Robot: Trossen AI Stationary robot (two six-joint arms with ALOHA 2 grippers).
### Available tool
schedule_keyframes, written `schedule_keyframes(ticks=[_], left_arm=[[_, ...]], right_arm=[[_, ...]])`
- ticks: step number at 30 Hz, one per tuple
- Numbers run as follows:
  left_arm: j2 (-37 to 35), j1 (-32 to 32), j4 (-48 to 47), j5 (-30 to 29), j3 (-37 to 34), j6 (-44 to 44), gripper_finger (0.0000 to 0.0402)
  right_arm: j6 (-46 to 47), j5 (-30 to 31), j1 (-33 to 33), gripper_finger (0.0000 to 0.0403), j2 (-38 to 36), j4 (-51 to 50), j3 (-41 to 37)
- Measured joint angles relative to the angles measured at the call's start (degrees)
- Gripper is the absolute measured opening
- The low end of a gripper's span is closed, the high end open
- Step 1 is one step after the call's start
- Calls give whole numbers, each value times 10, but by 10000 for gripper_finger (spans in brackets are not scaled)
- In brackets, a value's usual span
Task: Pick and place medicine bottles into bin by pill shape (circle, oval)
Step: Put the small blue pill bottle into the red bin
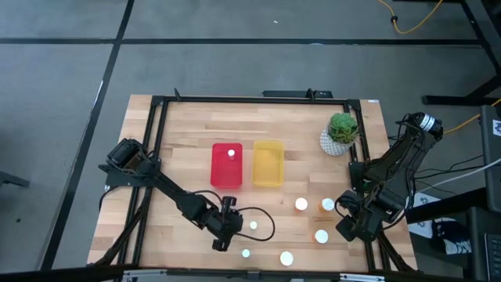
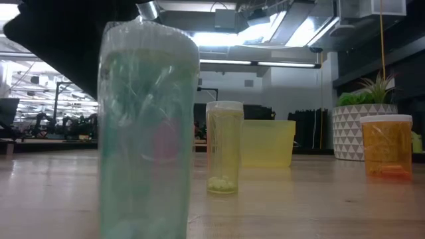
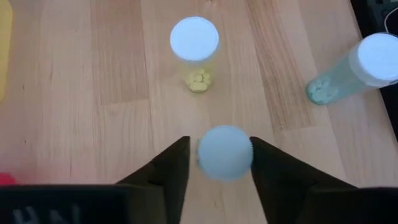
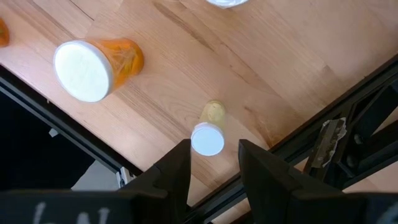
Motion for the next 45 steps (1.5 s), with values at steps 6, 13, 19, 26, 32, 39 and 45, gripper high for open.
schedule_keyframes(ticks=[6,13,19,26,32,39,45], left_arm=[[-8,0,-2,0,0,7,97],[-101,11,-48,-18,1,75,92],[-205,53,-165,-61,1,117,92],[-243,166,-247,-28,0,155,91],[-243,244,-173,53,-70,223,93],[-278,292,-118,65,-165,242,93],[-328,355,-31,108,-257,242,94]], right_arm=[[0,0,0,135,0,0,0],[0,0,0,135,0,0,0],[0,0,0,135,0,0,0],[0,14,0,135,0,0,0],[0,20,0,135,0,0,0],[0,20,0,135,0,2,0],[0,25,0,135,0,4,0]])
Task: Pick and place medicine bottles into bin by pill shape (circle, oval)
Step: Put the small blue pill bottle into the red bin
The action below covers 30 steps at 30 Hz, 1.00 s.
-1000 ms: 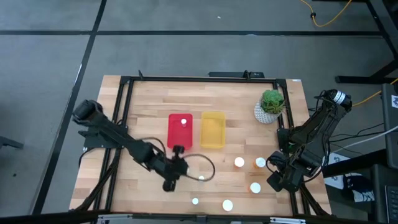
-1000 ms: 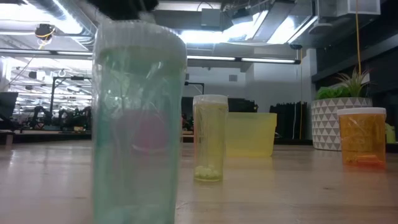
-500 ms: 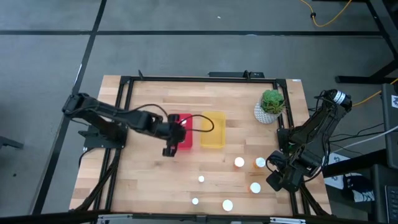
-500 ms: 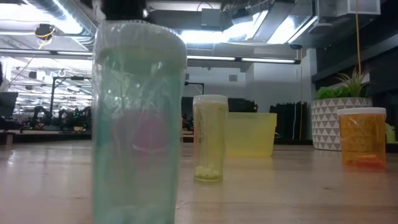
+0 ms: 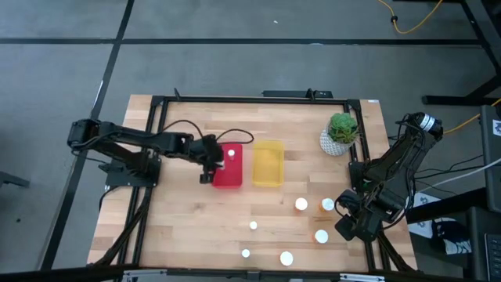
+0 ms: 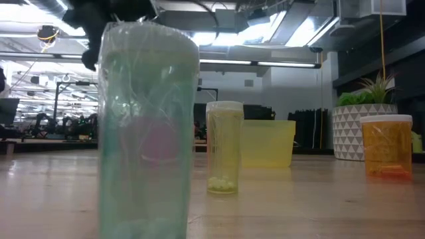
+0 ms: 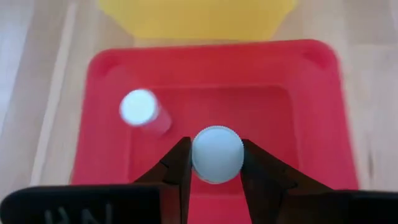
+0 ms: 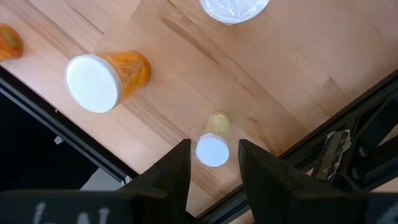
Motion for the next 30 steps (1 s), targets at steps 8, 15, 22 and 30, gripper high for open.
schedule_keyframes(ticks=[8,15,22,30], left_arm=[[9,47,27,19,-33,-2,94],[35,47,52,19,-33,-2,95],[50,47,56,17,-33,-2,96],[50,47,57,16,-33,-1,150]], right_arm=[[0,4,0,135,0,1,0],[0,5,0,135,0,1,0],[0,6,0,135,0,1,0],[0,6,0,135,0,1,0]])
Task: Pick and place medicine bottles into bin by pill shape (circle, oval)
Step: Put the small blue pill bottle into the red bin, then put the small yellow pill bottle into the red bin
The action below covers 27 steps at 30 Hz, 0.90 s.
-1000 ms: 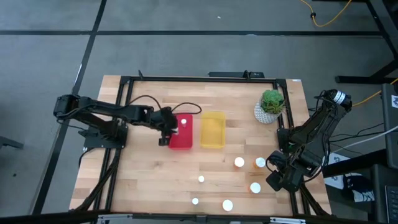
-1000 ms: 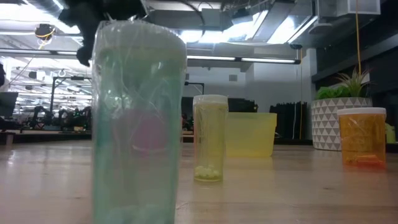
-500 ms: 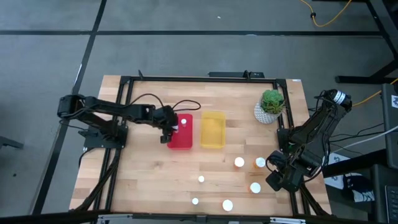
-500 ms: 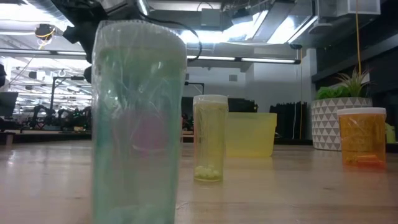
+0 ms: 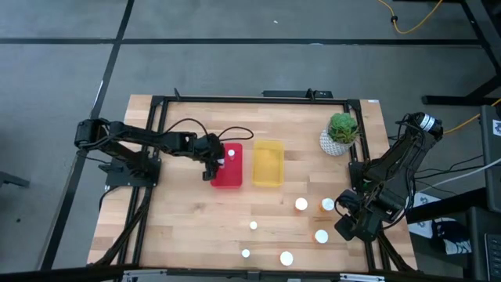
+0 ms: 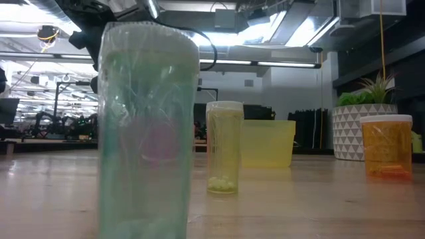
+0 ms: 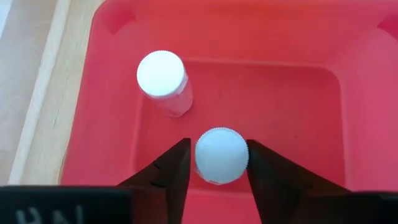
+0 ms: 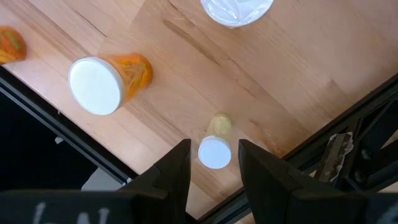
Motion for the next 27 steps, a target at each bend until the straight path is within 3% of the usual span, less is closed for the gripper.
schedule_keyframes(ticks=[7,15,19,27], left_arm=[[0,0,0,0,0,1,185],[0,0,-14,-2,55,19,190],[0,0,-111,-34,109,27,190],[0,-18,-254,-56,214,-59,190]], right_arm=[[0,0,0,135,0,0,0],[0,0,0,135,0,1,0],[0,-1,0,135,0,11,0],[0,-2,0,135,0,13,0]])
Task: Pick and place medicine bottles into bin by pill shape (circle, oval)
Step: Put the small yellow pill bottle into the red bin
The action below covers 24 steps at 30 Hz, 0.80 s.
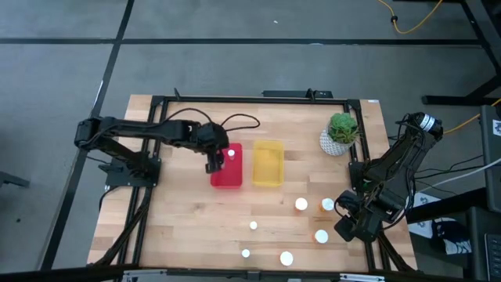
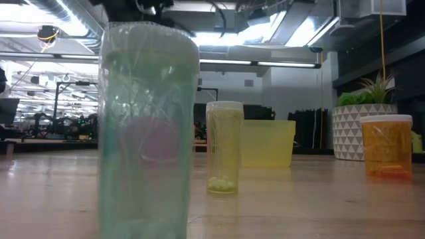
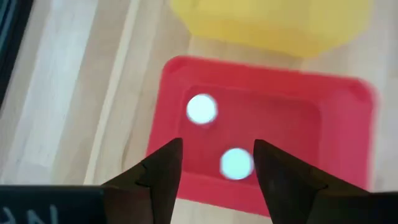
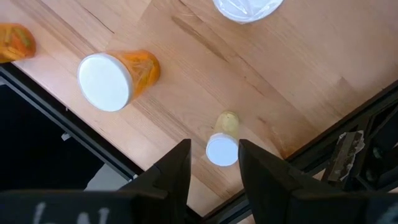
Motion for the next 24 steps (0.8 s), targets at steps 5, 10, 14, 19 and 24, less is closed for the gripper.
schedule_keyframes(ticks=[5,10,14,19,24], left_arm=[[0,-37,-13,0,41,-34,190],[0,-90,-14,0,57,-68,190],[0,-138,-13,0,58,-107,190],[0,-200,-10,-4,58,-188,190],[0,-262,-5,-6,58,-226,190]], right_arm=[[0,0,0,135,0,0,0],[0,0,0,135,0,0,0],[0,1,0,135,0,0,0],[0,1,0,135,0,0,0],[0,1,0,135,0,0,0]])
